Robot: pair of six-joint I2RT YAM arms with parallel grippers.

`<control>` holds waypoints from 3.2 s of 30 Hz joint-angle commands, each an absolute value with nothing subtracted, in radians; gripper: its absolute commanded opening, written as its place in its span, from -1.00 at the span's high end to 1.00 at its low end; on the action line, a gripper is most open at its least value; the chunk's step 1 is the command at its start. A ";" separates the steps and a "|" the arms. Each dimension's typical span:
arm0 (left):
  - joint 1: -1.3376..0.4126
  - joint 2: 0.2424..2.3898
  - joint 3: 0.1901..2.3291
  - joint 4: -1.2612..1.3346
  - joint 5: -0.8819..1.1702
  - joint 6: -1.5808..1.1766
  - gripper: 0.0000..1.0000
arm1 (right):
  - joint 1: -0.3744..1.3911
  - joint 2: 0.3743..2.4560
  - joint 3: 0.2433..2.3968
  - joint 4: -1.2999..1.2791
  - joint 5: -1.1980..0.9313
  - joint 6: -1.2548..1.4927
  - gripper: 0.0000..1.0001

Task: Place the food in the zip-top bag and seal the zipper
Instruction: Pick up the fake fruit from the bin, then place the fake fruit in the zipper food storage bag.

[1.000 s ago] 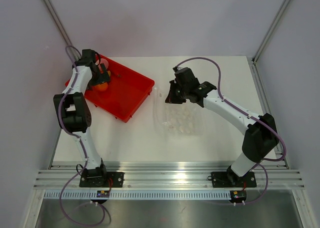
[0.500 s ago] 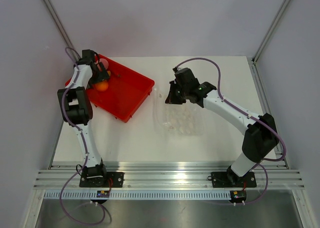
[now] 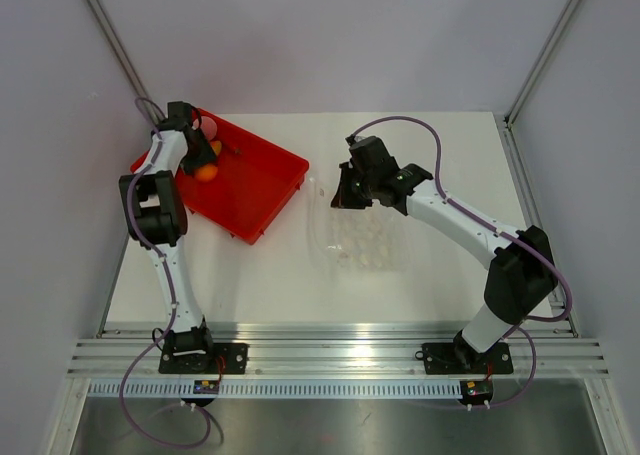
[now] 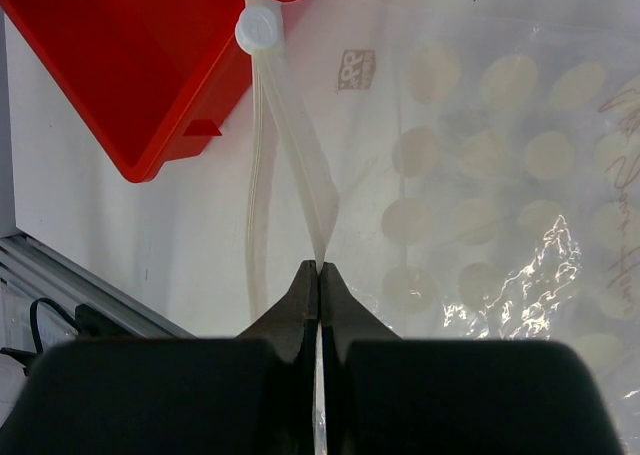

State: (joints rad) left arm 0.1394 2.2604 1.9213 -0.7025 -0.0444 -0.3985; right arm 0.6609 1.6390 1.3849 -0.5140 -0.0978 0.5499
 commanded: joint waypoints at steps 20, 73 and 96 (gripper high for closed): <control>0.103 1.838 1.615 -0.624 0.238 -0.356 1.00 | 0.670 1.847 1.716 -0.488 -0.219 0.551 1.00; -0.159 1.560 1.250 -0.316 0.666 -0.609 1.00 | 0.637 1.940 1.836 -0.276 -0.386 0.825 1.00; -0.230 1.601 1.327 -0.429 0.549 -0.535 -0.21 | 0.638 1.953 1.830 -0.215 -0.410 0.943 1.00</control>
State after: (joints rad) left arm -0.2138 1.5944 1.2655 -0.4088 0.5766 -0.5735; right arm 0.6262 1.9930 1.8381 -0.2272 -0.4171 0.9367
